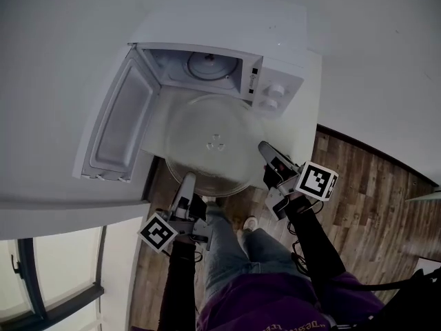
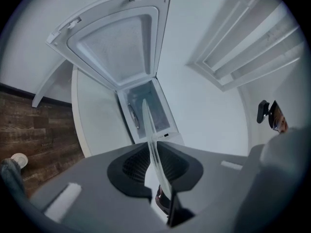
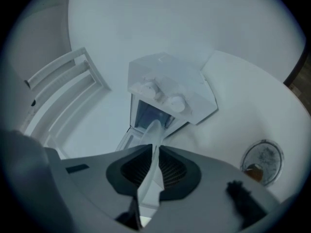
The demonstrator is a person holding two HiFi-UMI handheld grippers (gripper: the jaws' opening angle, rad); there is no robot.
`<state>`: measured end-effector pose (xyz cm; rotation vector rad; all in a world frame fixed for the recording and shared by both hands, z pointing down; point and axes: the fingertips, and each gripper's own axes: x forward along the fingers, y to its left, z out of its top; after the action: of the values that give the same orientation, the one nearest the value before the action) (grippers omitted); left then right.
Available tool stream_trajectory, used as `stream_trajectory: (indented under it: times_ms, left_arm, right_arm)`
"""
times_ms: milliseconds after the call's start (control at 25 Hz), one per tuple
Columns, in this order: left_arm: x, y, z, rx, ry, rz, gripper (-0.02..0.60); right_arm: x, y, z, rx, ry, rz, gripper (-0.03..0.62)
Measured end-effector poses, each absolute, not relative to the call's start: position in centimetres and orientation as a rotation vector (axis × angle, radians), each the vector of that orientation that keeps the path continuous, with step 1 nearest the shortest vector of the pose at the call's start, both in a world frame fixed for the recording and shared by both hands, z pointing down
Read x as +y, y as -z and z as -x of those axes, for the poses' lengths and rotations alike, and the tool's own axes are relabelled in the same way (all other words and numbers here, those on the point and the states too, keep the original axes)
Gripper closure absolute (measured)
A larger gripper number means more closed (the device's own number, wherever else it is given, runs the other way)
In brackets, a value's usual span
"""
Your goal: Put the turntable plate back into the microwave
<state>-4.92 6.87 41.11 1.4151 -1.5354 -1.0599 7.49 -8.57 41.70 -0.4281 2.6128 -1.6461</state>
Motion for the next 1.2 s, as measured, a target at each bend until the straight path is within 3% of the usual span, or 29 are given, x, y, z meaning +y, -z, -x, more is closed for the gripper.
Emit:
stream_trajectory:
  times_ms: [640, 1200]
  left_arm:
    - [-0.3, -43.2, 16.6, -1.378, 1.082, -1.403, 0.529]
    - [-4.5, -45.7, 19.4, -1.292, 1.11, -1.345, 0.531]
  right_arm:
    - [-13.6, -43.2, 1.9, 2.531, 1.515, 0.826, 0.543]
    - [-16.7, -44.5, 3.6, 2.478, 1.391, 1.089, 0.54]
